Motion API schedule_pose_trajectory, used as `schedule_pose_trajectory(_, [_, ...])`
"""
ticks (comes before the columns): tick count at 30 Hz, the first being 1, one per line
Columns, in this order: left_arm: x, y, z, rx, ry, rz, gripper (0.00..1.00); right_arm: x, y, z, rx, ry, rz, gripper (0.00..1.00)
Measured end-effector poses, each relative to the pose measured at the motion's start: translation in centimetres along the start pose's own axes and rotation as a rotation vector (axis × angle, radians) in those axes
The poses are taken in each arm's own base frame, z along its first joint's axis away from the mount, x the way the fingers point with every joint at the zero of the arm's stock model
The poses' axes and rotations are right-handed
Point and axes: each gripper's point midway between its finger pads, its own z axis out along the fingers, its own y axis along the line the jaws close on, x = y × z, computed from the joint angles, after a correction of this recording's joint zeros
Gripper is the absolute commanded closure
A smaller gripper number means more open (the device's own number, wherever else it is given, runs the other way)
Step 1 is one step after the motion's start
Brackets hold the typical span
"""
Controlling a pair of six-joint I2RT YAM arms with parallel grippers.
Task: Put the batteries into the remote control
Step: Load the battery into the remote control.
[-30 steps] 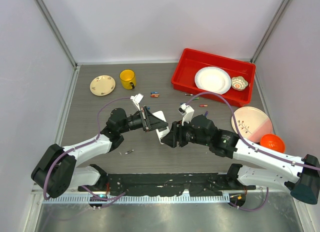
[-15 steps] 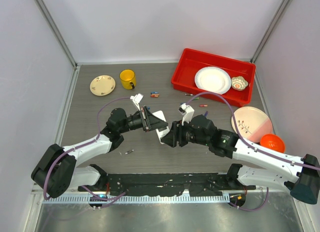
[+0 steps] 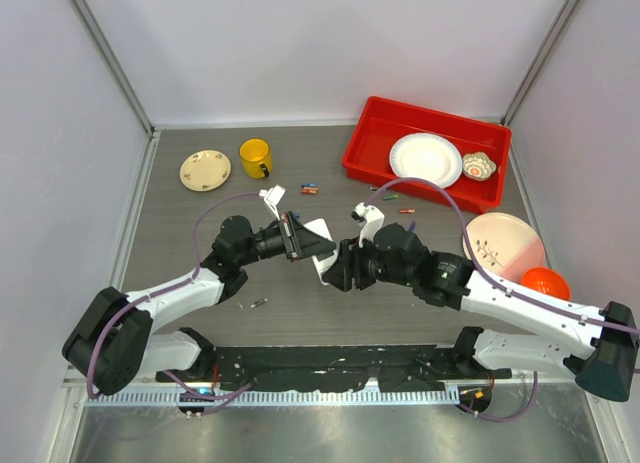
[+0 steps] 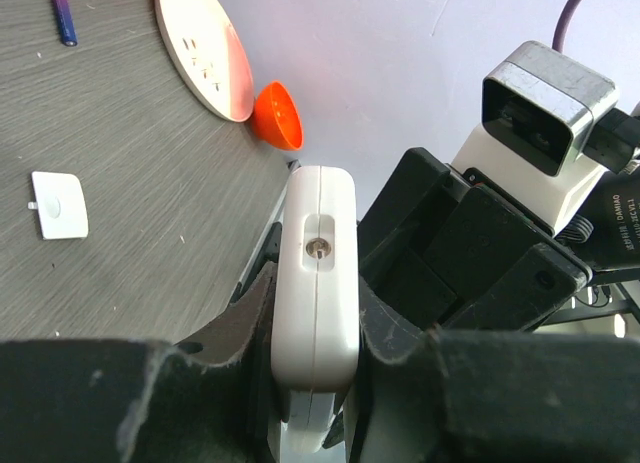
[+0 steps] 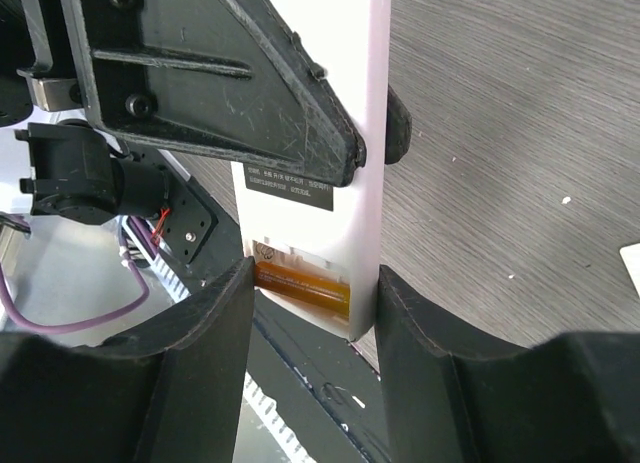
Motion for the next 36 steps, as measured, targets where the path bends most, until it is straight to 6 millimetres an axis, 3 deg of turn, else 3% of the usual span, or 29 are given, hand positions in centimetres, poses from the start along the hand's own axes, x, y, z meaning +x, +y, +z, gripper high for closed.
schedule_pose_trajectory(8, [0.0,0.1,0.0,0.001,0.001,0.025,1.00,0.1,-0.2,0.2,0.021,0.027,-0.021,0.99])
schedule_pose_trajectory(11, [0.0,0.0,0.0,0.003,0.002,0.023,1.00,0.1,0.0,0.0,0.006,0.017,-0.021,0.87])
schedule_pose_trajectory(12, [0.0,0.0,0.0,0.004,0.001,0.021,1.00,0.1,0.1,-0.2,0.000,0.013,-0.020,0.79])
schedule_pose_trajectory(18, [0.0,-0.2,0.0,0.007,0.003,0.006,1.00,0.2,0.4,-0.4,-0.034,-0.003,-0.004,0.60])
schedule_pose_trajectory(27, [0.1,-0.2,0.0,0.006,0.004,-0.002,1.00,0.1,0.6,-0.6,-0.053,-0.006,0.032,0.45])
schedule_pose_trajectory(36, [0.0,-0.1,0.0,0.003,0.002,-0.004,1.00,-0.2,0.9,-1.0,-0.087,-0.012,0.074,0.39])
